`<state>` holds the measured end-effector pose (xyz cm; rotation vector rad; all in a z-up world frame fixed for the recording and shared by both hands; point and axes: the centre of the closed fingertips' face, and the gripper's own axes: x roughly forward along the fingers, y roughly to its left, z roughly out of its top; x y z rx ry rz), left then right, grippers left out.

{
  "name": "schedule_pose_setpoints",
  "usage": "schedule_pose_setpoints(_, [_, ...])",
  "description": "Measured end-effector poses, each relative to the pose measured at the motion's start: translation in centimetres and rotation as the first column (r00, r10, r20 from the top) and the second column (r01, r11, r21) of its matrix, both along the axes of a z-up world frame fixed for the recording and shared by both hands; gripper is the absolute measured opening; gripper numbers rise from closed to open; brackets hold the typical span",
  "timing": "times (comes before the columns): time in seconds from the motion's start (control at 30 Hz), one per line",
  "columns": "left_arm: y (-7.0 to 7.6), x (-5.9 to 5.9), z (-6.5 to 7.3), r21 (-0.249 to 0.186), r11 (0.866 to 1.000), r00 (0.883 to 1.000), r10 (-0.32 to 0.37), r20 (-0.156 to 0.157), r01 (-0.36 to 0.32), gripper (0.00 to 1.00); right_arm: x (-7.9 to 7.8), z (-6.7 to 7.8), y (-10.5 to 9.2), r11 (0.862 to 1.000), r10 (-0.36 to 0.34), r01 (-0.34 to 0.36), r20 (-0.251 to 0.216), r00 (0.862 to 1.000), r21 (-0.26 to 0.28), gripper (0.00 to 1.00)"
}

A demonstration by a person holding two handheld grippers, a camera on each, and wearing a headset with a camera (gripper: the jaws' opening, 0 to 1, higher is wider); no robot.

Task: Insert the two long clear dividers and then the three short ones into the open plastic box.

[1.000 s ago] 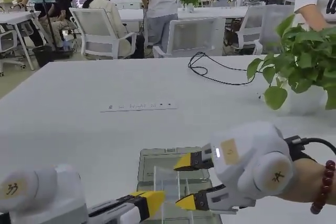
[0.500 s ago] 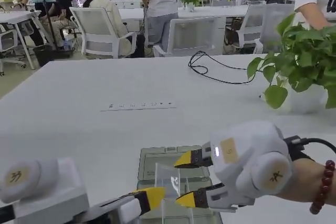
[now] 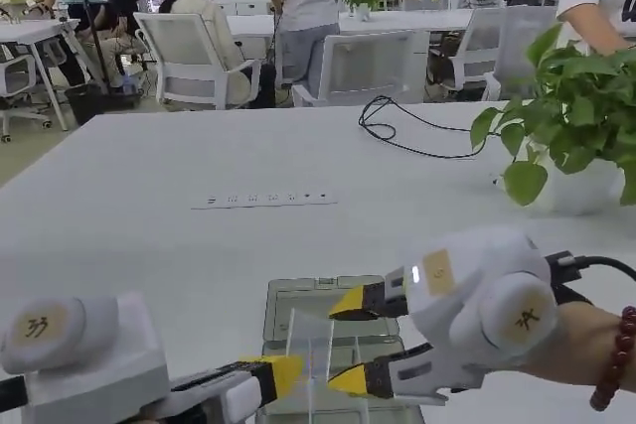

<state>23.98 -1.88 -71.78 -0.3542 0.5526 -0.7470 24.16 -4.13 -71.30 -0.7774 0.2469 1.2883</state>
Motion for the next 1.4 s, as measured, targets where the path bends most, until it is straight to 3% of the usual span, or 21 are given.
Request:
schedule_pose_setpoints(0.1, [0.4, 0.0, 0.0, 0.068, 0.997, 0.998, -0.029, 0.055, 0.025, 0.00, 0.0, 0.2, -0.1, 1.000, -0.009, 0.010, -0.034, 0.999, 0.021, 0.34])
schedule_pose_setpoints(0.17, [0.6, -0.1, -0.2, 0.105, 0.993, 0.996, -0.051, 0.069, 0.043, 0.00, -0.1, 0.4, 0.0, 0.999, -0.018, 0.021, -0.068, 0.998, 0.045, 0.33])
schedule_pose_setpoints(0.23, [0.6, -0.2, -0.2, 0.140, 0.988, 0.991, -0.081, 0.105, 0.066, 0.00, -0.1, 0.6, -0.1, 0.998, -0.021, 0.027, -0.094, 0.995, 0.061, 0.33])
schedule_pose_setpoints(0.37, [0.5, -0.7, -0.8, 0.222, 0.968, 0.979, -0.151, 0.135, 0.119, 0.00, -0.1, 1.0, -0.1, 0.995, -0.018, 0.030, -0.138, 0.990, 0.092, 0.32])
schedule_pose_setpoints(0.53, [0.2, -1.1, -0.9, 0.248, 0.955, 0.965, -0.207, 0.160, 0.164, 0.00, -0.4, 1.3, -0.2, 0.993, 0.000, 0.021, -0.181, 0.983, 0.119, 0.30])
schedule_pose_setpoints(0.67, [0.0, -1.3, -1.3, 0.304, 0.931, 0.949, -0.264, 0.174, 0.203, 0.00, -0.8, 1.1, -0.2, 0.994, 0.026, -0.003, -0.204, 0.979, 0.112, 0.29])
schedule_pose_setpoints(0.8, [-0.1, -1.5, -1.4, 0.355, 0.901, 0.925, -0.330, 0.189, 0.249, 0.00, -1.1, 0.7, -0.3, 0.995, 0.049, -0.027, -0.227, 0.973, 0.099, 0.28])
schedule_pose_setpoints(0.9, [-0.3, -1.6, -1.3, 0.376, 0.888, 0.913, -0.357, 0.197, 0.266, 0.00, -1.5, 0.5, -0.4, 0.995, 0.069, -0.047, -0.255, 0.964, 0.093, 0.27])
schedule_pose_setpoints(1.1, [-0.6, -2.0, -1.1, 0.392, 0.867, 0.886, -0.411, 0.216, 0.307, 0.00, -1.6, 0.2, -0.4, 0.994, 0.091, -0.072, -0.256, 0.963, 0.081, 0.26])
schedule_pose_setpoints(1.17, [-0.7, -2.3, -1.0, 0.395, 0.858, 0.873, -0.435, 0.222, 0.327, 0.00, -1.8, 0.2, -0.4, 0.993, 0.105, -0.086, -0.262, 0.959, 0.081, 0.26])
schedule_pose_setpoints(1.23, [-0.9, -2.7, -0.8, 0.409, 0.843, 0.851, -0.468, 0.238, 0.349, 0.00, -2.0, 0.3, -0.4, 0.991, 0.119, -0.100, -0.268, 0.956, 0.087, 0.26])
schedule_pose_setpoints(1.4, [-1.4, -3.2, -0.4, 0.407, 0.825, 0.819, -0.513, 0.255, 0.391, 0.00, -2.9, 0.4, -0.3, 0.985, 0.167, -0.144, -0.295, 0.941, 0.100, 0.23])
